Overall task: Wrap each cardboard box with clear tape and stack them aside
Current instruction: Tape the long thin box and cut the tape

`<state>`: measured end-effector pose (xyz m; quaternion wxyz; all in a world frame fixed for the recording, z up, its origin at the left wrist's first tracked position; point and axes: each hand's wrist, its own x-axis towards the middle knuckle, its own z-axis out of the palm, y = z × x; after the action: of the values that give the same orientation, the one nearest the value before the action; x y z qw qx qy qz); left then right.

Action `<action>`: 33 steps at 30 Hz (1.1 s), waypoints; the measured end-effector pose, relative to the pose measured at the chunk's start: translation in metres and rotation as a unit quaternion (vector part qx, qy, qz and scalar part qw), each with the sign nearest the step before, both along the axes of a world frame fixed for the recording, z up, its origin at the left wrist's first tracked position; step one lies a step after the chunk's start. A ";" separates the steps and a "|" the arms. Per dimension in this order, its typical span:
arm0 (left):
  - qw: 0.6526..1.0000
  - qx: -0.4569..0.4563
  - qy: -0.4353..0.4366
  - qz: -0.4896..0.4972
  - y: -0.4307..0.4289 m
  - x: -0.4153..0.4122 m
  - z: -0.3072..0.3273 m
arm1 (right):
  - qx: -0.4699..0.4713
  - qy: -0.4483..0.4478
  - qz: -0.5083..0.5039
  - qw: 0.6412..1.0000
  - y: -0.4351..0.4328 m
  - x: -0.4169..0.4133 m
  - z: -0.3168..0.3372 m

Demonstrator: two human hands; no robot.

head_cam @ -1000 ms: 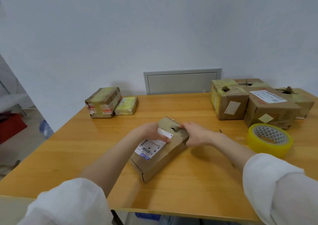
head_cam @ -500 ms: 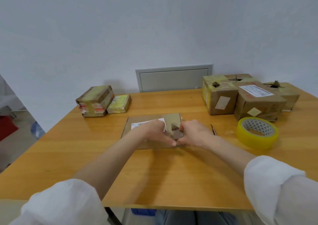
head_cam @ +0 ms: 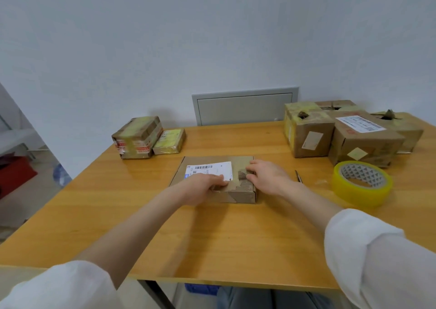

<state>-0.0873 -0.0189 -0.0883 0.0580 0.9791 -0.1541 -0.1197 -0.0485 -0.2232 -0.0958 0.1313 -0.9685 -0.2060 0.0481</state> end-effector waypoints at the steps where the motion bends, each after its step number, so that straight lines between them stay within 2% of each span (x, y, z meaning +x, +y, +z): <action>1: 1.000 -0.015 -0.017 0.013 0.000 -0.003 -0.001 | 0.009 -0.005 -0.004 1.000 0.000 0.000 -0.002; 4: 0.984 -0.039 -0.165 0.057 -0.015 -0.019 -0.013 | 0.048 -0.017 -0.016 0.999 -0.001 0.001 -0.008; 6: 0.969 -0.068 -0.234 0.038 -0.030 -0.029 -0.028 | 0.071 -0.029 -0.027 0.997 0.000 0.003 -0.012; 11: 0.983 0.023 -0.184 0.009 -0.051 -0.023 -0.048 | 0.093 -0.034 -0.060 0.993 0.001 0.005 -0.016; 33: 0.983 0.026 -0.177 0.035 -0.067 -0.008 -0.048 | 0.073 -0.036 -0.056 0.995 0.001 0.006 -0.013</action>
<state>-0.0955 -0.0855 -0.1364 0.0088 0.9908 -0.1242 0.0533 -0.0430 -0.2223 -0.1091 0.1967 -0.9675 -0.1589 -0.0095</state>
